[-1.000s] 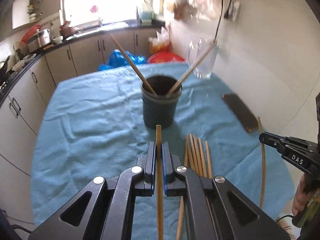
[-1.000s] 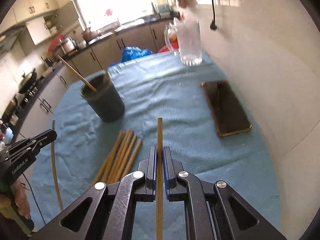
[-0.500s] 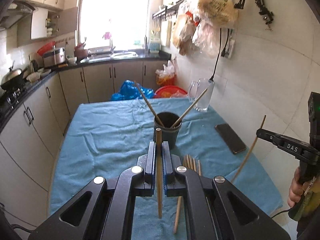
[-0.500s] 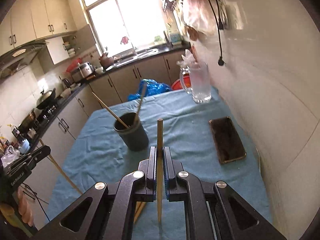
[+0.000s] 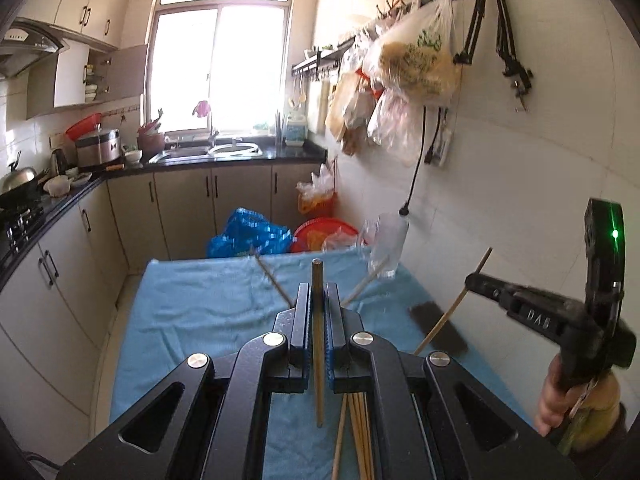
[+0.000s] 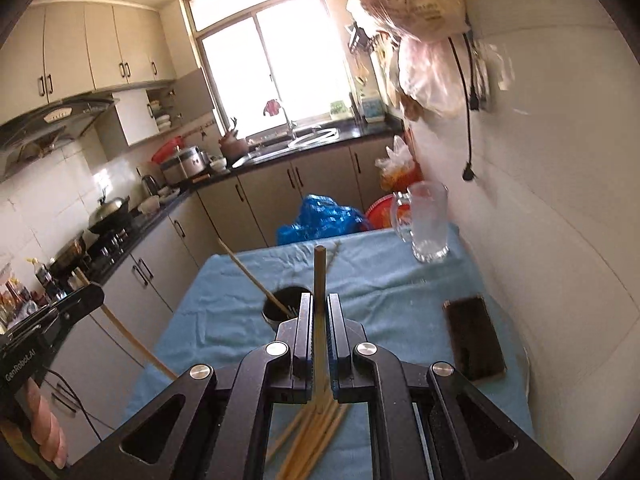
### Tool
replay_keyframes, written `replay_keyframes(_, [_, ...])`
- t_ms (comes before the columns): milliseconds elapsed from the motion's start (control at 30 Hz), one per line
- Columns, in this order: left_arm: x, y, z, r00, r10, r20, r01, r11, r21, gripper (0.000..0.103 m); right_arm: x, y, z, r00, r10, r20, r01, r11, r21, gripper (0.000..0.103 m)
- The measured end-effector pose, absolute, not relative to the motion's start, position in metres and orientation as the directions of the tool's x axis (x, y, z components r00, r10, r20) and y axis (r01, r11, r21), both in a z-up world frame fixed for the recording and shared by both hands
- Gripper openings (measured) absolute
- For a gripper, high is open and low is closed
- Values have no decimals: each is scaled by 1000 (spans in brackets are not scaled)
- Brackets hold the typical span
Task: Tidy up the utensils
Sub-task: 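Carry both chopsticks up into the black holder and open both tools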
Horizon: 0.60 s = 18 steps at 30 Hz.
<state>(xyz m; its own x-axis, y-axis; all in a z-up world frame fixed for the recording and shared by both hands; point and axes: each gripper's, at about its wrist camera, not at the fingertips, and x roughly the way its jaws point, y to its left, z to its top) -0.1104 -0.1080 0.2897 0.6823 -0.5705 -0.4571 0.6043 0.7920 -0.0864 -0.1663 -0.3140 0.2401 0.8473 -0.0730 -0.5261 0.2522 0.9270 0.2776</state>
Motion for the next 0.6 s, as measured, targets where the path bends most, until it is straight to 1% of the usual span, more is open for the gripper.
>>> replay_keyframes(200, [-69,-125,320,720,-563,-406,576,811,-104,5,-122,-315,263,879,-62,-472,236,919,318,6])
replay_keyframes(400, [-28,-142,326,711,-577,-402,565,809,-162,5,-78,-319,270,896,-87,-436,249,910,330,6])
replay_keyframes(500, [-12,-157,322,718,-567,-403,560,815,-148,5,-57,-322,263,891,-115,-439,270,911,311,6])
replay_keyframes(600, [2,-177,305,739,-528,-419,542,835,-96,5,-42,-325,247,873,-124,-471,288,911,294,6])
